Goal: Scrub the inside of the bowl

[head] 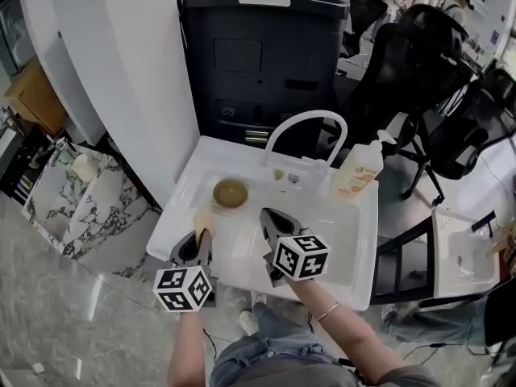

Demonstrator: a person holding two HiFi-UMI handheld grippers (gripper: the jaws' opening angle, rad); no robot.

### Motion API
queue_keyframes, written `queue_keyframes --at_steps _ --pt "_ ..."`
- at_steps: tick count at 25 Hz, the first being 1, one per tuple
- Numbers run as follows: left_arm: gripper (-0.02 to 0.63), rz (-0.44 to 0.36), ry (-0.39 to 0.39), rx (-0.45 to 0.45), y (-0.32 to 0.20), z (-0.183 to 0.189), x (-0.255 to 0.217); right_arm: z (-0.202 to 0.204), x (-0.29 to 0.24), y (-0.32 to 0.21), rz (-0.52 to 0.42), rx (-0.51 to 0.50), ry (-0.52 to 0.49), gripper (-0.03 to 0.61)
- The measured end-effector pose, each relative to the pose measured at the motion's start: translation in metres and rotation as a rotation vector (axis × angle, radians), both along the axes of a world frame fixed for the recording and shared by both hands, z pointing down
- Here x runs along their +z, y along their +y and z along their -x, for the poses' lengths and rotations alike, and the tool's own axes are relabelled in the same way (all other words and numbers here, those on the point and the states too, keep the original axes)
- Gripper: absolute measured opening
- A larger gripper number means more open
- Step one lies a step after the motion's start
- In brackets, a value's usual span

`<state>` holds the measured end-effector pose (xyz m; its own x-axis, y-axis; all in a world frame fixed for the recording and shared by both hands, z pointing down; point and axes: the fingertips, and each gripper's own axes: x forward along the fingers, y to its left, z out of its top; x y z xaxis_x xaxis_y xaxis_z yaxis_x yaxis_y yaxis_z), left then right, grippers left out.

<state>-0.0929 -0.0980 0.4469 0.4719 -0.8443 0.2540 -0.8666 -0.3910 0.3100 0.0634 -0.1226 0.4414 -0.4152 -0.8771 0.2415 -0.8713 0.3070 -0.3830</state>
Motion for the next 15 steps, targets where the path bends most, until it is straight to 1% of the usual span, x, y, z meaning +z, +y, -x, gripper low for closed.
queue_keyframes --at_steps 6,10,15 --pt "0.046 -0.038 -0.010 -0.015 0.024 0.002 -0.010 0.008 -0.008 0.030 -0.032 -0.043 0.076 0.012" --pt "0.046 -0.062 -0.015 -0.034 0.036 0.003 -0.013 0.009 -0.013 0.045 -0.070 -0.061 0.096 0.011" --pt "0.046 -0.064 -0.009 -0.043 0.049 -0.005 -0.014 0.005 -0.013 0.057 -0.074 -0.067 0.123 0.009"
